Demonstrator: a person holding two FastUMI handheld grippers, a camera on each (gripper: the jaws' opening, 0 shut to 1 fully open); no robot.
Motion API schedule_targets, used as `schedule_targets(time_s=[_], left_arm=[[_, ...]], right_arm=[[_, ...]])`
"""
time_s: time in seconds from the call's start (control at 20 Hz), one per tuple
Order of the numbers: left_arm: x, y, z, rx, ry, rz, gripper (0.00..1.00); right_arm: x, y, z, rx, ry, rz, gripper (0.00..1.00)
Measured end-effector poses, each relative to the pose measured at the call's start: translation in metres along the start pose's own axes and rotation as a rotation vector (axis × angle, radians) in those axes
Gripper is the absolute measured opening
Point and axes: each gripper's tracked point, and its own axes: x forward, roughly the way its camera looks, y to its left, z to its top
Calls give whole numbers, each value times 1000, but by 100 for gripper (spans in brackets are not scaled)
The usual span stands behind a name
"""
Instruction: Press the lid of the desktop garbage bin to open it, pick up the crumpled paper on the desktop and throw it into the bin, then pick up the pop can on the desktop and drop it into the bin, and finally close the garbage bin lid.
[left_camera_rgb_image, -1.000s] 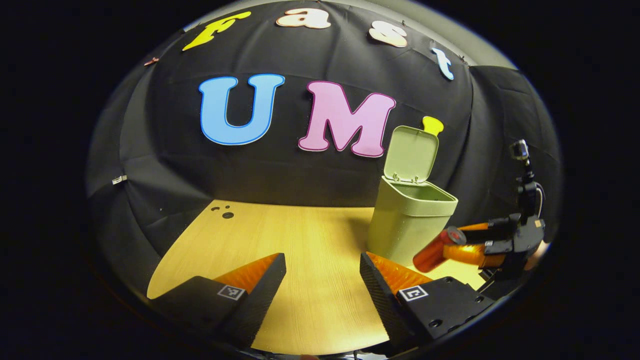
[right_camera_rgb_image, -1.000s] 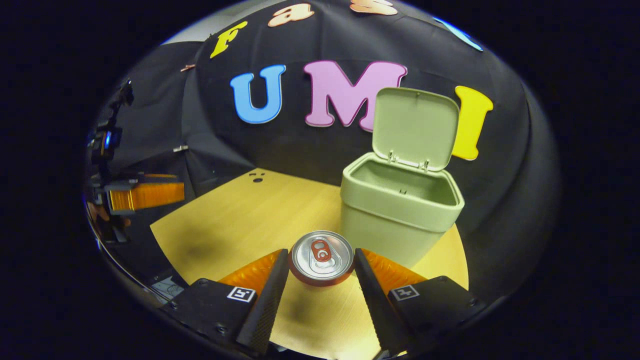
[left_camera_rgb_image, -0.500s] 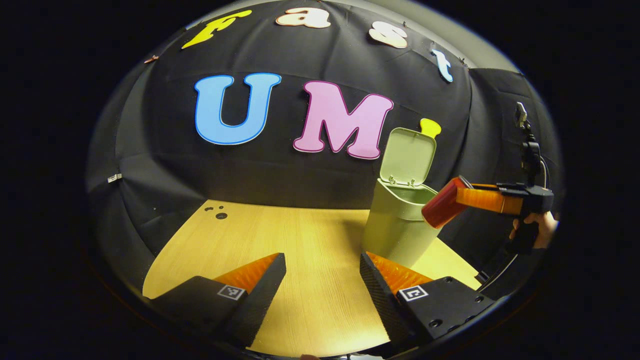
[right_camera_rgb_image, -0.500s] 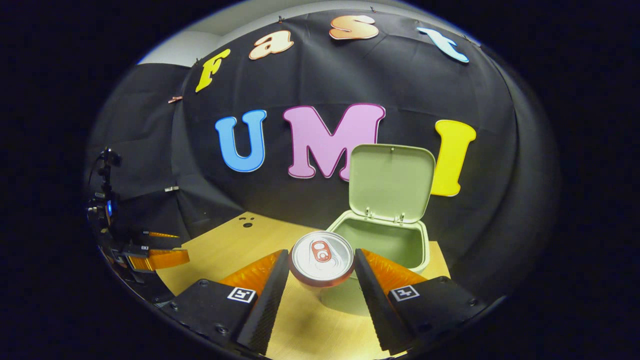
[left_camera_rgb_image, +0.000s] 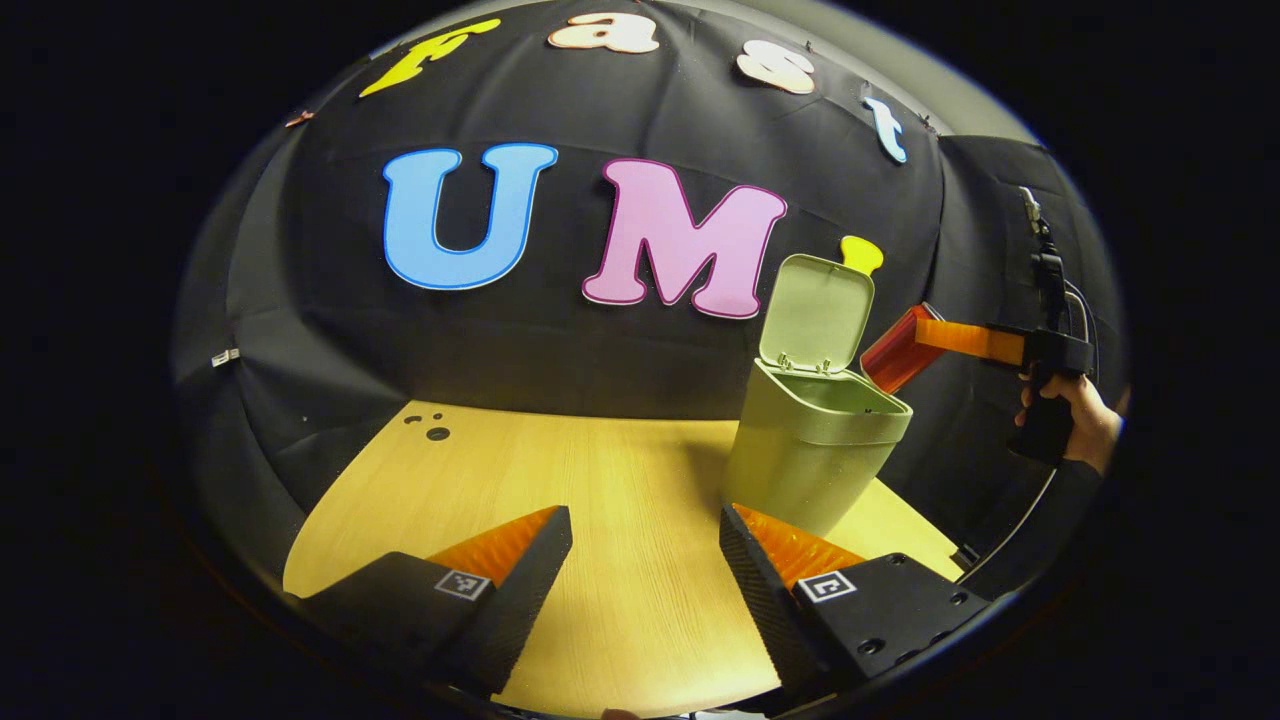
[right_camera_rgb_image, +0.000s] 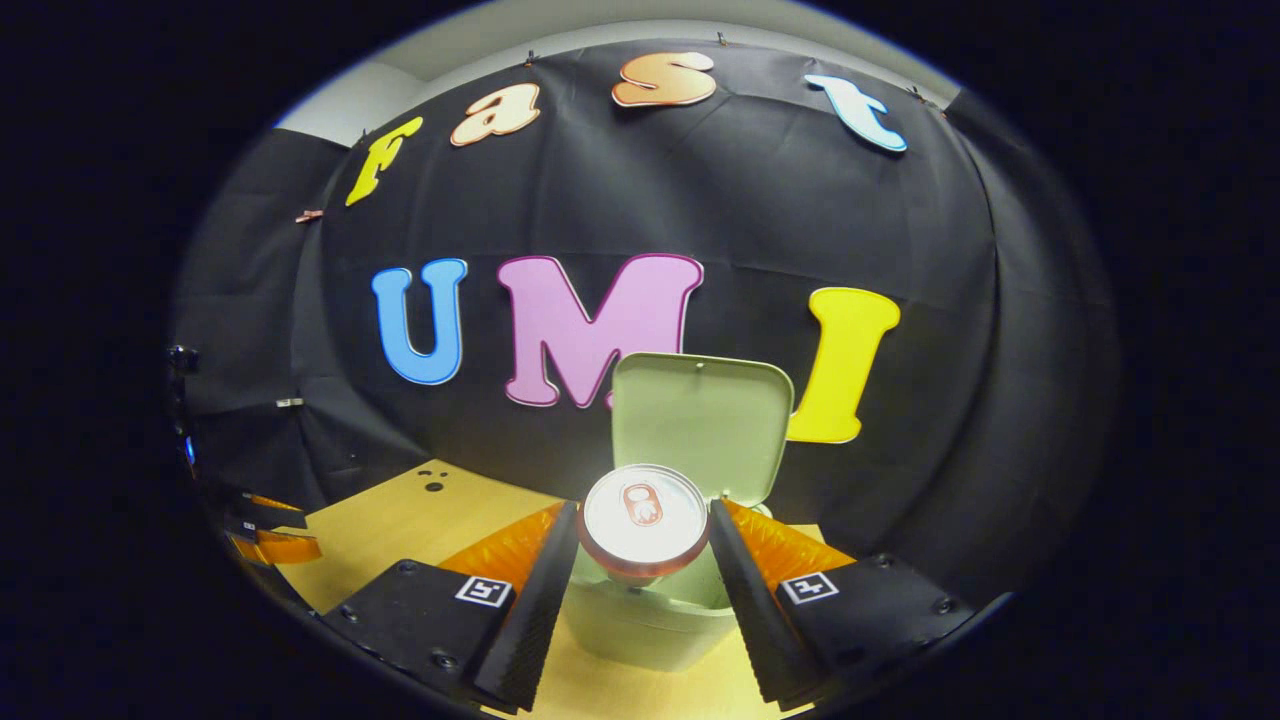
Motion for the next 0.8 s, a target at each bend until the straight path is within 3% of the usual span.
schedule_targets(time_s=[0.3, 0.8], left_arm=[[6, -4, -1, -2, 7, 7, 96], [8, -8, -7, -12, 25, 20, 96]], right_arm=[[19, -32, -25, -24, 71, -51, 82], [44, -45, -85, -62, 262, -54, 82]])
